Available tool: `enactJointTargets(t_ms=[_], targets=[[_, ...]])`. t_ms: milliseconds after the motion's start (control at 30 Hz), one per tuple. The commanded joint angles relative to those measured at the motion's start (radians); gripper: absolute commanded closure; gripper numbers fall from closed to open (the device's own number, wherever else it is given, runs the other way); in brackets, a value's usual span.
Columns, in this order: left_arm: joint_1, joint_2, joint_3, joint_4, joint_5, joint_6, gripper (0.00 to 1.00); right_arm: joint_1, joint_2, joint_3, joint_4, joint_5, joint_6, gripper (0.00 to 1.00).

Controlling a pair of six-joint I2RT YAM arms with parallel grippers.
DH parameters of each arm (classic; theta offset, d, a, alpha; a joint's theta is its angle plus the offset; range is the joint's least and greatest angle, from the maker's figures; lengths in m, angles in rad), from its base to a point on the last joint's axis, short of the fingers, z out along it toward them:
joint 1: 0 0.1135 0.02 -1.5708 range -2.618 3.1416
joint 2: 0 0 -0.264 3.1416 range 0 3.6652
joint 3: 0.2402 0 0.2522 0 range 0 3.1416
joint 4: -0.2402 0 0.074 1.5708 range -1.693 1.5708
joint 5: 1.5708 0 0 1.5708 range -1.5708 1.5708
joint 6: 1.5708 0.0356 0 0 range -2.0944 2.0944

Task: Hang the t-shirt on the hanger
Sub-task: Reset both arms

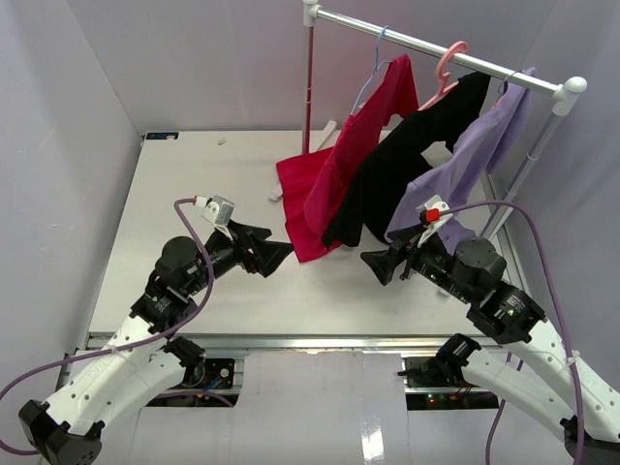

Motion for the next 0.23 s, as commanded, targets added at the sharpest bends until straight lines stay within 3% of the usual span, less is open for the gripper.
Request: enactJointTargets(t_ms=[0, 200], targets=[[-0.001, -0.011, -0.034, 0.017, 0.022, -0.011, 0.02, 0.003, -0.044, -0.021, 0.067, -0.064, -0.043, 0.1], [-0.001, -0.011, -0.04, 0.017, 0.063, -0.016, 0.02, 0.004, -0.049, -0.018, 0.044, -0.025, -0.046, 0.1]])
